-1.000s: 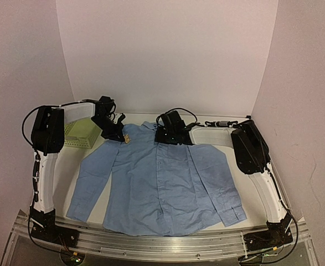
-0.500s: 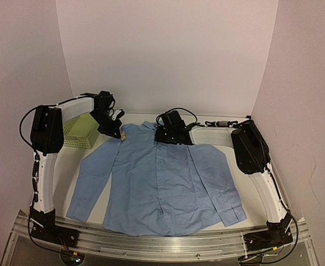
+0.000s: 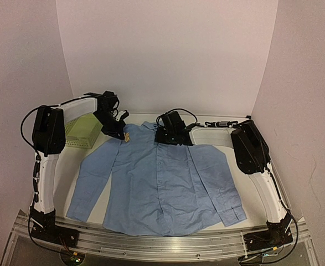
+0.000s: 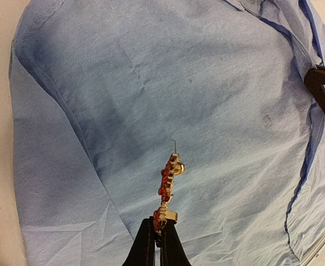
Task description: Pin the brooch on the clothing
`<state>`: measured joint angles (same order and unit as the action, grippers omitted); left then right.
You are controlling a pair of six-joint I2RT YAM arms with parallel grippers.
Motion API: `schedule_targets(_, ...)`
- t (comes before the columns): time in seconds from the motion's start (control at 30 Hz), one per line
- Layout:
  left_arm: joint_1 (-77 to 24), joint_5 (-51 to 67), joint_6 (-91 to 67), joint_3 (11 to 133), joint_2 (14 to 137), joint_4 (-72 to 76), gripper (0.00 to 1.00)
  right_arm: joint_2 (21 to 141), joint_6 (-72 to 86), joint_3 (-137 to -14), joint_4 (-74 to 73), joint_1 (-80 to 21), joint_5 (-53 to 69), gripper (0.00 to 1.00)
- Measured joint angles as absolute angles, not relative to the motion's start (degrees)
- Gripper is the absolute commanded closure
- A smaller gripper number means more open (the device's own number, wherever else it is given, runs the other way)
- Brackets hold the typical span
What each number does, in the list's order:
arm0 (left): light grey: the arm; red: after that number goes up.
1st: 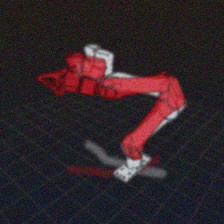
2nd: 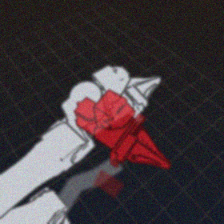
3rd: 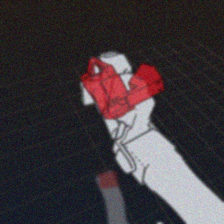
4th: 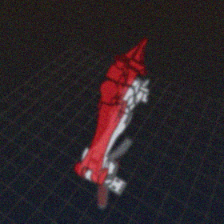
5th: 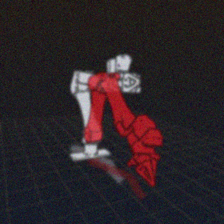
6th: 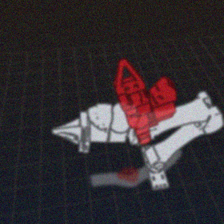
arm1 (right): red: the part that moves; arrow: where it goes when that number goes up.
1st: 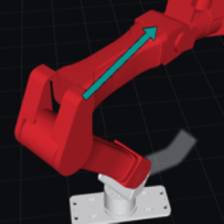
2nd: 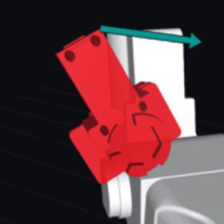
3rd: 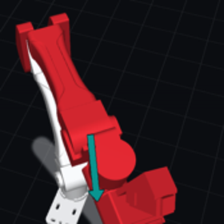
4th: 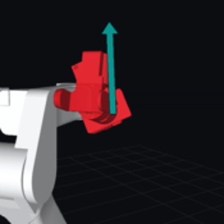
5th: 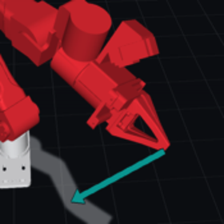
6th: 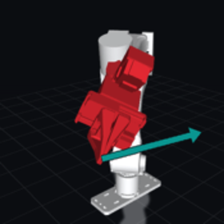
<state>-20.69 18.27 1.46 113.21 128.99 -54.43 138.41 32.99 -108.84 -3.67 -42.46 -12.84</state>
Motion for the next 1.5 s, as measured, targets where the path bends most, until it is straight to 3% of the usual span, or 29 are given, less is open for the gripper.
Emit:
schedule_targets(0.67, -20.71, 20.92, 0.42, 109.00, 129.18, -51.78, 1.00, 138.41, 32.99, -108.57, -3.07, -42.44, -12.41, 1.00)
schedule_targets(1.5, -15.50, 41.36, -13.93, 104.65, 131.92, -43.12, 1.00, 138.19, 36.90, -104.30, -1.89, -40.92, -9.63, 1.00)
